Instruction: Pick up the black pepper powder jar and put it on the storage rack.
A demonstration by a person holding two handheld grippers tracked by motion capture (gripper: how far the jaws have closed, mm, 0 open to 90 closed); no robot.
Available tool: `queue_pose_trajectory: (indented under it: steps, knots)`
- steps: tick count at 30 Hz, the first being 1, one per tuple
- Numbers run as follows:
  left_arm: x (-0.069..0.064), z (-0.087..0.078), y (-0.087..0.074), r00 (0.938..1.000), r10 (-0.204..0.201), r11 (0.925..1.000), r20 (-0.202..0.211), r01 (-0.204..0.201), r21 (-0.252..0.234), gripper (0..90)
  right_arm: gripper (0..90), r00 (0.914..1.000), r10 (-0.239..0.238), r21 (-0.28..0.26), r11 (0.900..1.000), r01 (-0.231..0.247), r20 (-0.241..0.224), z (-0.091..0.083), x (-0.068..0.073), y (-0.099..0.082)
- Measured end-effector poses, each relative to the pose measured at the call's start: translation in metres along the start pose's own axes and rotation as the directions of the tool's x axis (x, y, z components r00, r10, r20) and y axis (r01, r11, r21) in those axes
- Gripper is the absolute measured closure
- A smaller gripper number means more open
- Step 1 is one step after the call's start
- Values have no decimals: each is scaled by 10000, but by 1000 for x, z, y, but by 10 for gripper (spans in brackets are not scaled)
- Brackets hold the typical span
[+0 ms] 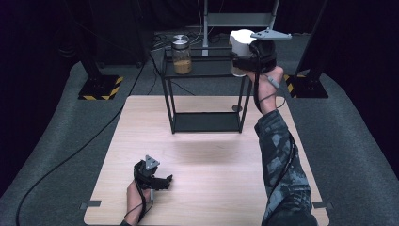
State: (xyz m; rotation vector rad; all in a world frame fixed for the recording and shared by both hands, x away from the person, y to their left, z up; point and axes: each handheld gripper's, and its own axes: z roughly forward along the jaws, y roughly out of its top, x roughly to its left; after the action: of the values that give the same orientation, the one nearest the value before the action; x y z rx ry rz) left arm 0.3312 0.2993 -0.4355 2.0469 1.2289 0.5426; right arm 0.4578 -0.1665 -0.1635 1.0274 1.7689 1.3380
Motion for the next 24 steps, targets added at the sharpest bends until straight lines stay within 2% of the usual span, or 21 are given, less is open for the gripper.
queue_pose_trajectory:
  steps: [8, 13, 24]
  knots:
    - [0, 0, 0, 10000, 8, 10000, 11, -8, -1, 4, 294, 9992, 334, 528, 9980, -344, 197, 21, -5, 9]
    - [0, 0, 0, 10000, 14, 10000, 15, -14, 0, 4, 294, 9984, 502, 570, 9970, -516, 252, 28, -8, 10]
    - [0, 0, 0, 10000, 15, 10000, 17, -15, 0, 4, 292, 9983, 564, 437, 9974, -570, 144, 29, -12, 5]
